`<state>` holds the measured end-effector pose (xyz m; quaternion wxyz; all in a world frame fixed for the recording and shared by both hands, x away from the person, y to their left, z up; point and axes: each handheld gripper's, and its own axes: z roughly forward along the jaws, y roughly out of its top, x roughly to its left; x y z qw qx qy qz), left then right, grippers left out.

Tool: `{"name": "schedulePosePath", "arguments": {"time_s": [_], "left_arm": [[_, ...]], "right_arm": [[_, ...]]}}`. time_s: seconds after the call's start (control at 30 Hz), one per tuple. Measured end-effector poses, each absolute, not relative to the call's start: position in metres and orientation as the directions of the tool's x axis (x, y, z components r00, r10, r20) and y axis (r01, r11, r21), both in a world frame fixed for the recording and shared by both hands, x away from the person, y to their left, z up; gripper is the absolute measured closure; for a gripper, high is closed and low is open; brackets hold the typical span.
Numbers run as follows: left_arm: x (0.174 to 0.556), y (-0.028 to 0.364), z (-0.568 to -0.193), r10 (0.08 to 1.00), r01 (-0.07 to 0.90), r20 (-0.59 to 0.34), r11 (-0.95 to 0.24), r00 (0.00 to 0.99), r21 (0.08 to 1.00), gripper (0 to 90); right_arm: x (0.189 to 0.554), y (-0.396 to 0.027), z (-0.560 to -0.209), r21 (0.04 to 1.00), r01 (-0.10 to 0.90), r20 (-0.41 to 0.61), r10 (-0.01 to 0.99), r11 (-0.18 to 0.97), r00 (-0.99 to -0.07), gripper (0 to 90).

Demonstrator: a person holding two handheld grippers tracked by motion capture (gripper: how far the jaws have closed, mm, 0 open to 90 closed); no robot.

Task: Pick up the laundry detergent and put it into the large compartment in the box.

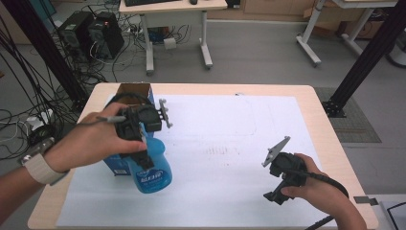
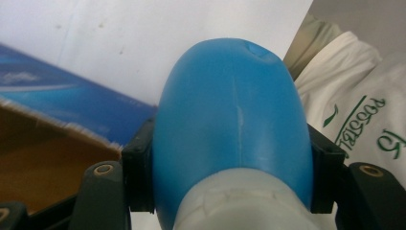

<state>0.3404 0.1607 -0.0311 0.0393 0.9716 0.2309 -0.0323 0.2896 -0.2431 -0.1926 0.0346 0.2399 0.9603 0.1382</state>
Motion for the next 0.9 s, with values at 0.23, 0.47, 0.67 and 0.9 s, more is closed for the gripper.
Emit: {"name": "schedulePosePath", "arguments": {"time_s": [0.23, 0.47, 0.67, 0.9], "left_arm": [[0.351, 0.178, 0.019, 0.567, 0.57, -0.064, -0.818, 0.821, 0.075, 37.8], [0.359, 0.205, 0.05, 0.664, 0.665, -0.046, -0.741, 0.746, 0.097, 37.9], [0.369, 0.232, 0.066, 0.727, 0.729, -0.061, -0.676, 0.684, 0.108, 38.0], [0.381, 0.255, 0.071, 0.819, 0.821, -0.078, -0.559, 0.569, 0.119, 38.0]], "right_arm": [[0.297, -0.239, -0.184, 0.265, 0.426, 0.009, 0.439, 0.865, -0.898, 8.9], [0.302, -0.234, -0.179, 0.249, 0.409, 0.005, 0.422, 0.878, -0.907, 8.9], [0.305, -0.23, -0.177, 0.243, 0.398, 0.0, 0.41, 0.885, -0.912, 8.9], [0.308, -0.228, -0.176, 0.247, 0.388, -0.005, 0.402, 0.888, -0.916, 8.9]]}}
